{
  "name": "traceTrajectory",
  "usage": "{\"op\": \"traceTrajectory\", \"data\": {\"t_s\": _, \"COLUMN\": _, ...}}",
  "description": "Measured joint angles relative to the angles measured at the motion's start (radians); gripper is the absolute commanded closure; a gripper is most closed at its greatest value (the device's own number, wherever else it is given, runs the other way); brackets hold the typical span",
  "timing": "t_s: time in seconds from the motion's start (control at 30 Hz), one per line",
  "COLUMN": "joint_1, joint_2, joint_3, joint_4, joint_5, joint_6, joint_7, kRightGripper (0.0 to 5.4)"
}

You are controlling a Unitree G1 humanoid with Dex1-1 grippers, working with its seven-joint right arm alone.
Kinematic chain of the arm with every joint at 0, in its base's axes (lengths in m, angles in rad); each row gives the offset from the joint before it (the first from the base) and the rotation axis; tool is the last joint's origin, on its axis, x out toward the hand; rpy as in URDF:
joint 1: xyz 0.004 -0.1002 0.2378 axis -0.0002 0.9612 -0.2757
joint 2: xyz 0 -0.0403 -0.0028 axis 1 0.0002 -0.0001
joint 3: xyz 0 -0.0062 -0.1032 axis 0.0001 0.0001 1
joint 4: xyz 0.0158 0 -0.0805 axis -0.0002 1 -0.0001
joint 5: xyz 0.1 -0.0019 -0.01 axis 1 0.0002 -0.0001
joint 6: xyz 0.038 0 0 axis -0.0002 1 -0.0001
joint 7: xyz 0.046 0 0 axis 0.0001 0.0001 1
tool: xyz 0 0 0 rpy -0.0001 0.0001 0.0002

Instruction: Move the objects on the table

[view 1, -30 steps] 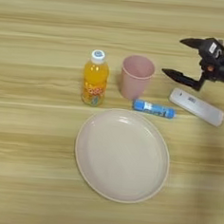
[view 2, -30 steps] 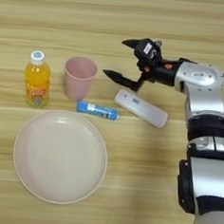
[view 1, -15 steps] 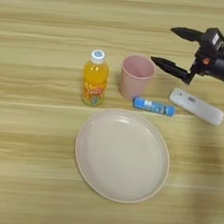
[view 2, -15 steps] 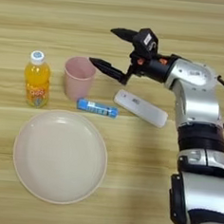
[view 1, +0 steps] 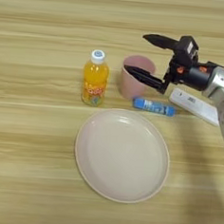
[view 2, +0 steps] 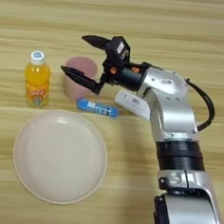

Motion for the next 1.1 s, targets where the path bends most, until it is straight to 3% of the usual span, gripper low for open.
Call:
{"op": "traceTrajectory", "data": {"t_s": 0.4, "joint_1": 0.024, "joint_2": 0.063, "joint_3": 0.047, "joint_4": -0.098, "joint_5": -0.008, "joint_6": 0.070, "joint_7": -0.098, "kRightGripper": 0.04}}
{"op": "traceTrajectory", "data": {"t_s": 0.7, "joint_1": 0.024, "joint_2": 0.134, "joint_3": 0.118, "joint_4": -0.074, "joint_5": -0.056, "joint_6": 0.125, "joint_7": -0.202, "kRightGripper": 0.04}}
{"op": "traceTrajectory", "data": {"t_s": 1.1, "joint_1": 0.025, "joint_2": 0.210, "joint_3": 0.214, "joint_4": -0.007, "joint_5": -0.122, "joint_6": 0.134, "joint_7": -0.245, "kRightGripper": 0.04}}
